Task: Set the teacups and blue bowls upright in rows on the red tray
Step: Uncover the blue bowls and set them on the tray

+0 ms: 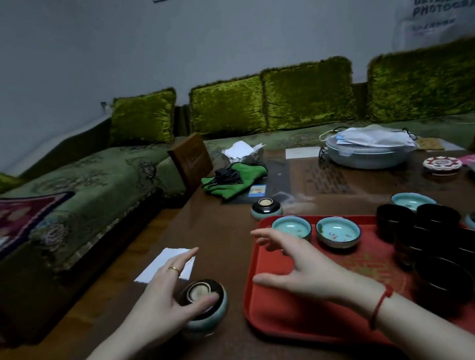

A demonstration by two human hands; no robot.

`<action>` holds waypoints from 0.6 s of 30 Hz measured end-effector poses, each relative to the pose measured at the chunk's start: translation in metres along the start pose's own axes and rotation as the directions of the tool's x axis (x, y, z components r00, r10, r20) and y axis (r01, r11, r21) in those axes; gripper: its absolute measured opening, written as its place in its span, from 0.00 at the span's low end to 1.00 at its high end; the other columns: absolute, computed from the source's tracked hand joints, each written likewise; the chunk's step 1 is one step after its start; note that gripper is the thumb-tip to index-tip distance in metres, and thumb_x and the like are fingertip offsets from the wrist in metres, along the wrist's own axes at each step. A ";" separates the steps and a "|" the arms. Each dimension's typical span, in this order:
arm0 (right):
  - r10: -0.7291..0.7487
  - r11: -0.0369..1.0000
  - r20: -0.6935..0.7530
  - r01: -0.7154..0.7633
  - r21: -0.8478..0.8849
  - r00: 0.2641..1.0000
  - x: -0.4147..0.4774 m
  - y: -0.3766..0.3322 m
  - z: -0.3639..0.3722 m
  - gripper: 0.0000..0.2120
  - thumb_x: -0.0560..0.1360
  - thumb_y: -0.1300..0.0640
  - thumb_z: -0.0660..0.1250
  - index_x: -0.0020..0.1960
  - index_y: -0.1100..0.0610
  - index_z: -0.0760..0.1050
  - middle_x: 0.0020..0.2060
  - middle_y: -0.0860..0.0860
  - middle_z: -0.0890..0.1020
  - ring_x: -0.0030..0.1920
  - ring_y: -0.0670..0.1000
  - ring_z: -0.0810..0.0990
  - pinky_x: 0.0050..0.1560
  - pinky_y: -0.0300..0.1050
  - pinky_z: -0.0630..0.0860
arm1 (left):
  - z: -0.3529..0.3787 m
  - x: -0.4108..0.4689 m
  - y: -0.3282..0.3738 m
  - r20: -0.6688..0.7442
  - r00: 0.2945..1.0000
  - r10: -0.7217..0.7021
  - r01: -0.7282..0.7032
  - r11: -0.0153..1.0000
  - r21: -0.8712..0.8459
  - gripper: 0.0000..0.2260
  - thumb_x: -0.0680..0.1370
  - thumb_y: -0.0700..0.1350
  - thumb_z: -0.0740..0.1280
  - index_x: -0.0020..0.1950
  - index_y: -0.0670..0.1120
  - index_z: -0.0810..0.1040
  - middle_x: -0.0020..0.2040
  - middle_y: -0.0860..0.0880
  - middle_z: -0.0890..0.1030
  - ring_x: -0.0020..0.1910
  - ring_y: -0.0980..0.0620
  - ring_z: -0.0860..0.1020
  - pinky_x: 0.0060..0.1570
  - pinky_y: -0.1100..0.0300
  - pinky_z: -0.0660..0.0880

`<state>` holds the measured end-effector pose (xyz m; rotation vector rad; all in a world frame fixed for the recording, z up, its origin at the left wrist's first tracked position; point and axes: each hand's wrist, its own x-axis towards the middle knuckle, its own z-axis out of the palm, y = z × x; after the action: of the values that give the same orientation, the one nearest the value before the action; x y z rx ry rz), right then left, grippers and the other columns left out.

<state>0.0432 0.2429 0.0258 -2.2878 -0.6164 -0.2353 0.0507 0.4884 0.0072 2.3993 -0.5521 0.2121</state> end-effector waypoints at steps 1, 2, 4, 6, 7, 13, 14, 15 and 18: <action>-0.005 1.000 0.007 0.005 0.009 1.000 0.001 -0.003 0.009 0.32 0.67 0.48 0.72 0.67 0.49 0.63 0.61 0.48 0.74 0.57 0.37 0.70 0.54 0.19 0.60 | 0.000 -0.006 -0.004 -0.005 1.000 -0.022 0.022 1.000 -0.001 0.34 0.60 0.70 0.68 0.60 0.69 0.55 0.65 0.63 0.65 0.66 0.64 0.63 0.61 0.68 0.61; -0.008 1.000 0.015 0.007 0.018 1.000 0.003 -0.006 0.018 0.33 0.67 0.48 0.72 0.67 0.49 0.63 0.62 0.49 0.73 0.59 0.38 0.70 0.56 0.21 0.61 | 0.000 -0.012 -0.008 -0.009 0.999 -0.038 0.038 0.999 0.003 0.36 0.58 0.70 0.67 0.60 0.68 0.55 0.65 0.63 0.65 0.66 0.63 0.63 0.63 0.66 0.61; -0.007 1.000 0.047 0.006 0.027 0.999 0.006 -0.012 0.034 0.33 0.67 0.48 0.72 0.68 0.49 0.62 0.63 0.50 0.73 0.62 0.41 0.70 0.62 0.30 0.63 | 0.002 -0.021 -0.015 -0.008 0.998 -0.064 0.064 0.998 0.017 0.39 0.56 0.70 0.66 0.63 0.65 0.55 0.65 0.61 0.66 0.67 0.61 0.64 0.67 0.62 0.62; -0.001 1.000 0.089 0.000 0.013 0.996 0.008 -0.016 0.047 0.33 0.67 0.48 0.71 0.68 0.49 0.61 0.64 0.50 0.73 0.64 0.43 0.69 0.64 0.35 0.64 | 0.005 -0.028 -0.019 0.002 0.997 -0.072 0.072 0.997 0.042 0.42 0.56 0.70 0.67 0.66 0.62 0.57 0.66 0.58 0.67 0.67 0.60 0.64 0.69 0.59 0.61; 0.004 1.000 0.107 -0.004 -0.002 0.994 0.010 -0.018 0.053 0.34 0.67 0.47 0.71 0.68 0.49 0.61 0.64 0.51 0.72 0.64 0.44 0.69 0.65 0.37 0.64 | 0.007 -0.031 -0.022 0.007 0.997 -0.071 0.070 0.996 0.059 0.44 0.56 0.69 0.68 0.68 0.60 0.57 0.67 0.58 0.67 0.68 0.60 0.64 0.69 0.58 0.61; 0.069 0.994 0.181 -0.052 -0.098 0.981 0.015 -0.018 0.072 0.34 0.67 0.44 0.69 0.69 0.48 0.59 0.66 0.48 0.71 0.66 0.46 0.68 0.72 0.50 0.57 | 0.018 -0.032 -0.031 -0.060 0.995 -0.079 0.084 0.993 0.084 0.39 0.64 0.62 0.72 0.70 0.55 0.59 0.68 0.58 0.68 0.68 0.59 0.64 0.69 0.59 0.59; 0.084 0.992 0.190 -0.065 -0.104 0.978 0.015 -0.017 0.073 0.34 0.67 0.44 0.69 0.69 0.48 0.59 0.66 0.47 0.71 0.67 0.45 0.67 0.73 0.52 0.53 | 0.018 -0.032 -0.032 -0.069 0.994 -0.081 0.087 0.993 0.084 0.38 0.64 0.61 0.72 0.69 0.55 0.60 0.67 0.58 0.68 0.68 0.59 0.64 0.69 0.60 0.59; 0.092 0.991 0.194 -0.071 -0.112 0.977 0.015 -0.017 0.074 0.34 0.67 0.44 0.69 0.69 0.47 0.59 0.67 0.46 0.70 0.68 0.44 0.66 0.73 0.53 0.49 | 0.019 -0.031 -0.033 -0.073 0.994 -0.081 0.087 0.993 0.084 0.38 0.64 0.61 0.72 0.69 0.54 0.62 0.67 0.58 0.69 0.67 0.59 0.65 0.69 0.60 0.60; 0.099 0.990 0.198 -0.075 -0.123 0.975 0.016 -0.017 0.074 0.32 0.67 0.46 0.69 0.68 0.47 0.60 0.66 0.45 0.70 0.67 0.44 0.66 0.73 0.54 0.46 | 0.019 -0.030 -0.035 -0.073 0.996 -0.057 0.063 0.995 0.082 0.37 0.63 0.61 0.73 0.68 0.53 0.65 0.64 0.58 0.72 0.65 0.60 0.68 0.67 0.63 0.61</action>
<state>0.0474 0.3113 -0.0112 -2.4637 -0.6172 0.0065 0.0398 0.5109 -0.0358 2.4755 -0.4460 0.2974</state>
